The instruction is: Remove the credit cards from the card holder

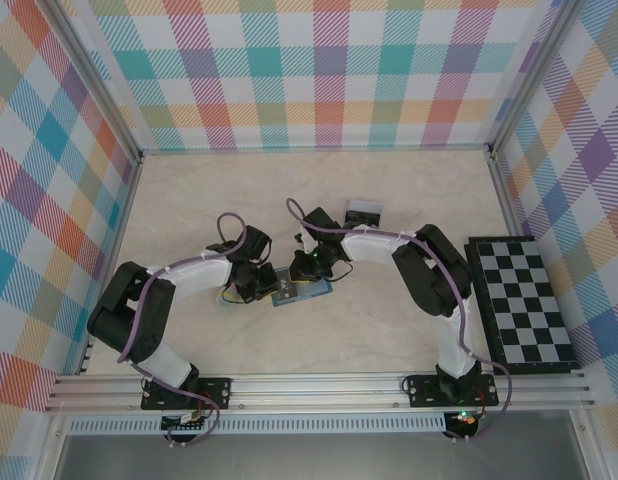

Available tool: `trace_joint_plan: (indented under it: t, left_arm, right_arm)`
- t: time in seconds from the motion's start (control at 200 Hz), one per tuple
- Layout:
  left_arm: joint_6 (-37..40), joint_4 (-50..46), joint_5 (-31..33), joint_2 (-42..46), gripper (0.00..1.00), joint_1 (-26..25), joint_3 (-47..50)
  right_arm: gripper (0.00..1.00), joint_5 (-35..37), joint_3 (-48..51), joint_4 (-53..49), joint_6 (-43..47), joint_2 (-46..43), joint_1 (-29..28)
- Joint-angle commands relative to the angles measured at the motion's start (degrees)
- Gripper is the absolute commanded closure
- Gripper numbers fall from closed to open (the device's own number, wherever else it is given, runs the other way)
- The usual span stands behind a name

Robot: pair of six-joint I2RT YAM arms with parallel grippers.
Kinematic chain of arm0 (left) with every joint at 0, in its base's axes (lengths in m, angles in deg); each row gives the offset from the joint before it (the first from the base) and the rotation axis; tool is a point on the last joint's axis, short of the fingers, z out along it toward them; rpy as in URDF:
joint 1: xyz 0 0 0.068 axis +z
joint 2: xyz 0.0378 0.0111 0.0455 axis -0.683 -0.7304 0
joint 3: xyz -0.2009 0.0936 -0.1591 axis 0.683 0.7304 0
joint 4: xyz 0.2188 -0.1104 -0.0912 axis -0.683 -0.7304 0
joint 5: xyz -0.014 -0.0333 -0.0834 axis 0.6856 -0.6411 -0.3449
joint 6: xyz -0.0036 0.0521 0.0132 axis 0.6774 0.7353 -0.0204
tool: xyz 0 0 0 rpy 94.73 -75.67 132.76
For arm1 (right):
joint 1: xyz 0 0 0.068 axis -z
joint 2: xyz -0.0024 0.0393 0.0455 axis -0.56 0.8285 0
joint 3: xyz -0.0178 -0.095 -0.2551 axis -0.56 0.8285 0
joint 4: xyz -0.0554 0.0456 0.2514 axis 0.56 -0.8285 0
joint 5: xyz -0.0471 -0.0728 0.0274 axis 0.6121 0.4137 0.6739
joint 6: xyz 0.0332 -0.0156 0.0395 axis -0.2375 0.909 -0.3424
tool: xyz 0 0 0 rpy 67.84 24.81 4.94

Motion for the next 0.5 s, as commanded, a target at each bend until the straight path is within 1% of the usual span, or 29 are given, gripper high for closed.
trace_joint_plan:
  t: [0.0, 0.18, 0.495]
  left_arm:
    - [0.2, 0.1, 0.2, -2.2, 0.93, -0.8, 0.0]
    - [0.5, -0.4, 0.7, -1.7, 0.93, -0.8, 0.3]
    - [3.2, -4.6, 2.7, 0.9, 0.91, -0.8, -2.3]
  right_arm:
    - [0.9, -4.4, 0.1, 1.2, 1.0, -0.5, -0.9]
    - [1.0, -3.7, 0.6, 1.7, 1.1, -1.6, -0.8]
    - [1.0, 3.8, 1.6, -2.2, 3.9, -5.0, 0.1]
